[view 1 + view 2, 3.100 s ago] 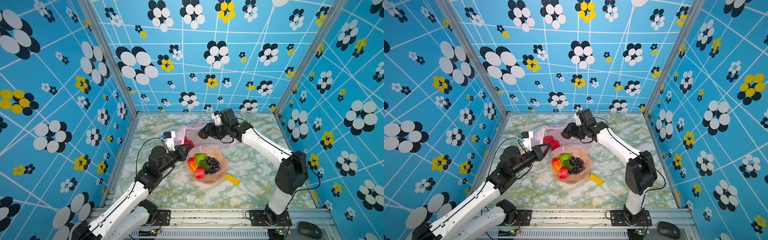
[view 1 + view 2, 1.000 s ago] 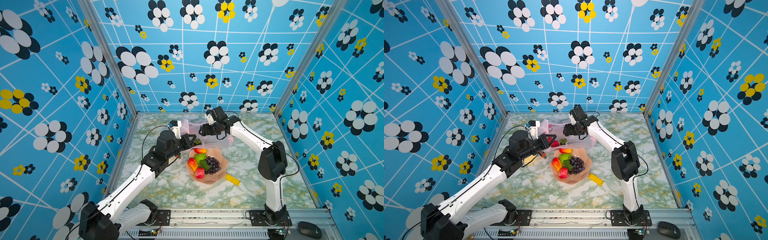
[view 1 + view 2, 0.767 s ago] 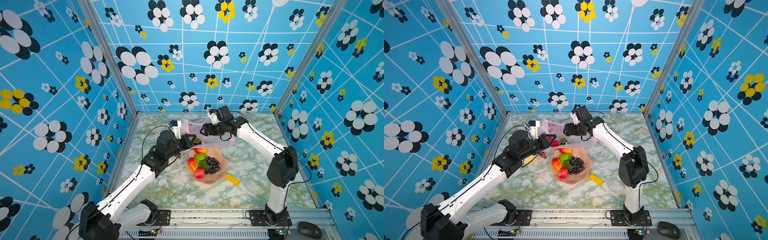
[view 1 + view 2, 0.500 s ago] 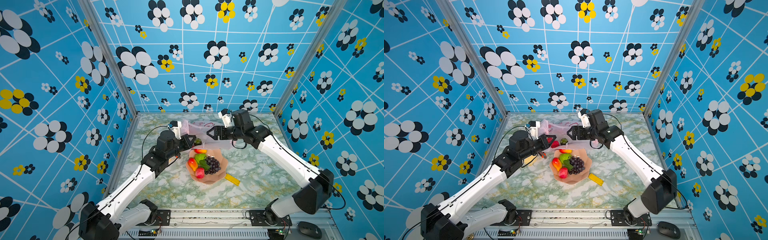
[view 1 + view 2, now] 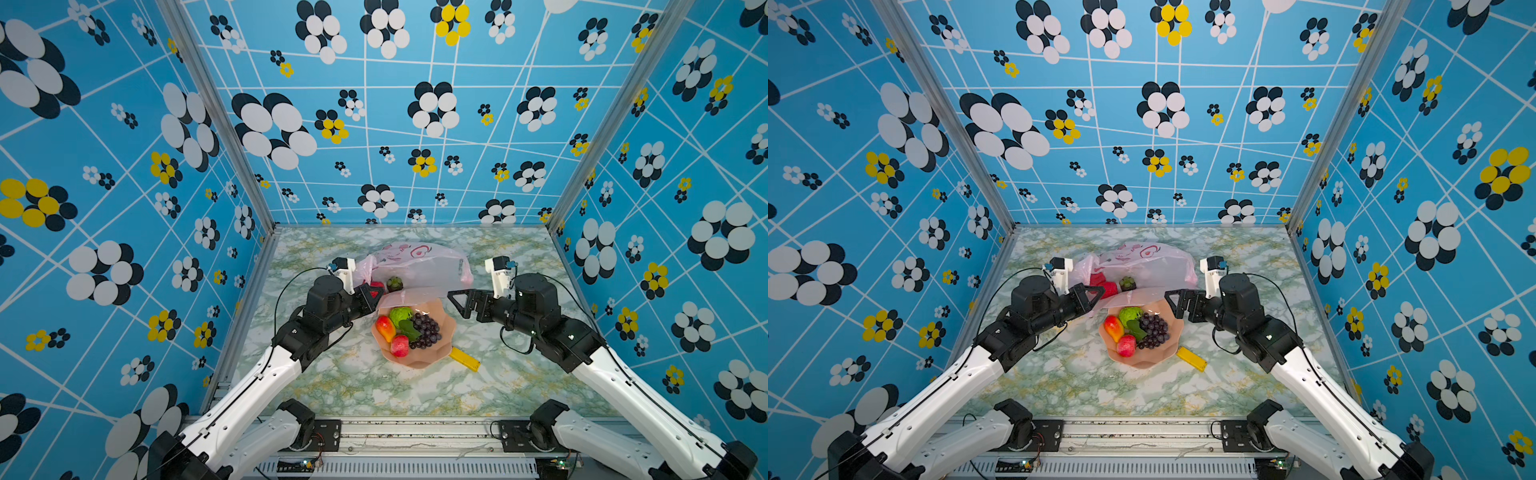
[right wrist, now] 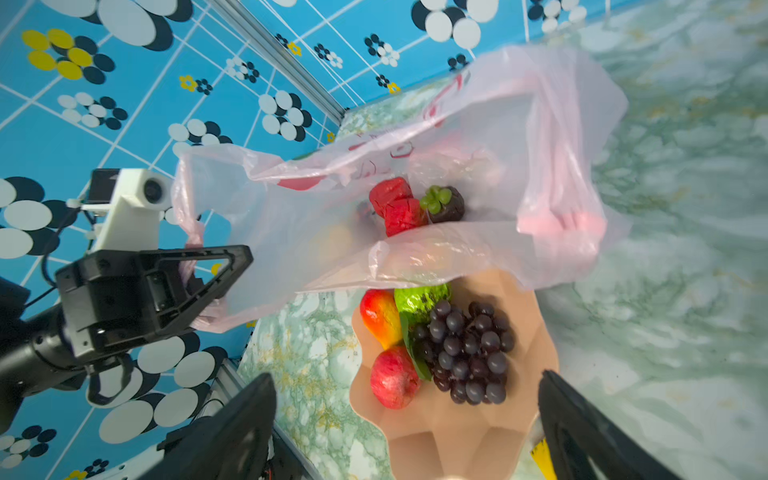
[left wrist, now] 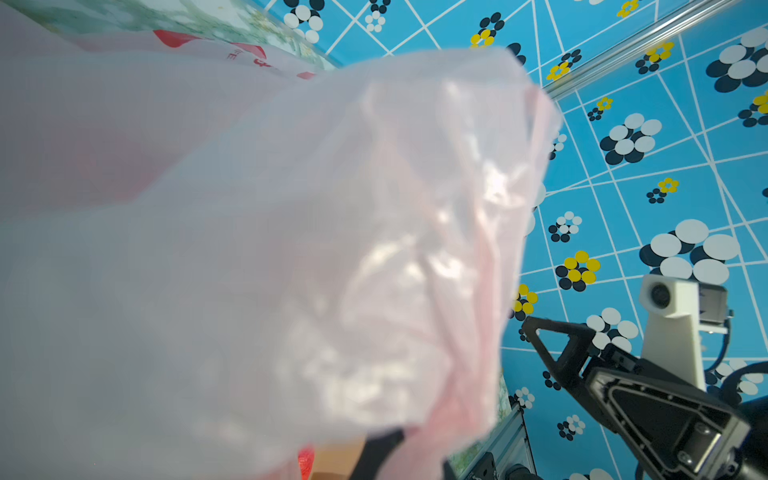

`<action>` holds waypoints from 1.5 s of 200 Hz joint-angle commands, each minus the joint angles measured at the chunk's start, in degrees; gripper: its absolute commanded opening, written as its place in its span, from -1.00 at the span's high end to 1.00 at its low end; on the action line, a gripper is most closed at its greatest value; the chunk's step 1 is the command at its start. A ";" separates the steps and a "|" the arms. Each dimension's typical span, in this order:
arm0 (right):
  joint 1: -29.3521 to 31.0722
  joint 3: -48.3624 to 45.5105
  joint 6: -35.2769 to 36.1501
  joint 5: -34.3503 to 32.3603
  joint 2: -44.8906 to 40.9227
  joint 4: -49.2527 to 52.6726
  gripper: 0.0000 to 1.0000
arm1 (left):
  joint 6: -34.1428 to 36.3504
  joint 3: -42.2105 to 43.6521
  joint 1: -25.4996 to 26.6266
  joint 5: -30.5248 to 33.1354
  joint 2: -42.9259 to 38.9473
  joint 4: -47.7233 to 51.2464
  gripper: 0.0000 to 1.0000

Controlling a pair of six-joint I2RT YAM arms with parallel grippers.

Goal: Place the fruits into the plastic bag
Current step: 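Move the right gripper back down over the fruit bowl, then close the right gripper on the red apple in the bowl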

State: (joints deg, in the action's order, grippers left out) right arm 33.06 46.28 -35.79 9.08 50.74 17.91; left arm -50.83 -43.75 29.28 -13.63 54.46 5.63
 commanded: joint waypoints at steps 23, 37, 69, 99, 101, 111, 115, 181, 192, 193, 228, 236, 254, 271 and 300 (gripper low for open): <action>1.93 -5.24 -4.99 4.35 1.90 0.20 -0.99 | -2.43 3.53 -0.38 1.73 -2.18 1.34 1.00; 5.31 -4.07 -2.58 2.86 4.72 1.89 -0.98 | -2.35 3.82 -0.36 2.45 -2.75 1.18 1.00; 12.93 4.33 -2.54 -3.43 15.93 6.92 -0.84 | -3.22 3.62 -0.14 3.19 -3.28 0.44 1.00; 22.30 13.13 -5.47 -14.59 25.20 13.52 -0.80 | -3.42 3.85 0.07 3.82 -2.57 -0.25 1.00; 22.71 13.57 -5.79 -15.45 25.61 13.88 -0.80 | -3.58 3.89 0.08 3.92 -2.59 -0.26 1.00; 25.19 15.09 -7.62 -18.41 27.48 14.29 -0.80 | -4.08 4.11 0.29 4.27 -2.76 -0.63 1.00; 25.99 15.44 -8.68 -19.30 28.22 14.06 -0.79 | -4.10 4.32 0.34 4.52 -2.90 -0.82 1.00; 30.74 20.07 -15.23 -22.38 39.84 12.22 -0.58 | -2.44 6.45 0.95 7.96 -5.73 -2.32 1.00; 30.84 20.59 -15.19 -22.03 41.37 12.23 -0.58 | -2.43 6.74 0.89 8.14 -6.06 -2.26 1.00; 30.84 20.64 -15.19 -21.97 41.50 12.23 -0.58 | -2.43 6.79 0.92 8.20 -6.09 -2.27 1.00; 30.84 21.96 -14.53 -21.83 44.99 12.51 -0.58 | -2.69 7.45 0.96 8.18 -6.88 -2.64 1.00; 30.84 22.25 -14.39 -21.83 45.59 12.28 -0.58 | -2.70 7.66 0.96 8.29 -7.06 -2.68 1.00; 30.84 22.77 -14.05 -21.50 47.18 11.75 -0.57 | -2.78 7.89 0.96 8.44 -7.35 -2.75 1.00; 30.84 23.48 -13.78 -21.15 48.86 11.79 -0.58 | -2.70 7.88 0.97 8.53 -7.53 -2.66 1.00; 30.84 23.98 -12.91 -21.08 50.66 11.51 -0.57 | -2.77 7.82 0.96 8.63 -7.70 -2.29 1.00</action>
State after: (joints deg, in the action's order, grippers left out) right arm 63.64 68.69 -49.52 -11.51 99.88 28.71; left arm -54.02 -36.69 29.78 -6.11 47.51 4.29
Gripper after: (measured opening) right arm 0.788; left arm 0.040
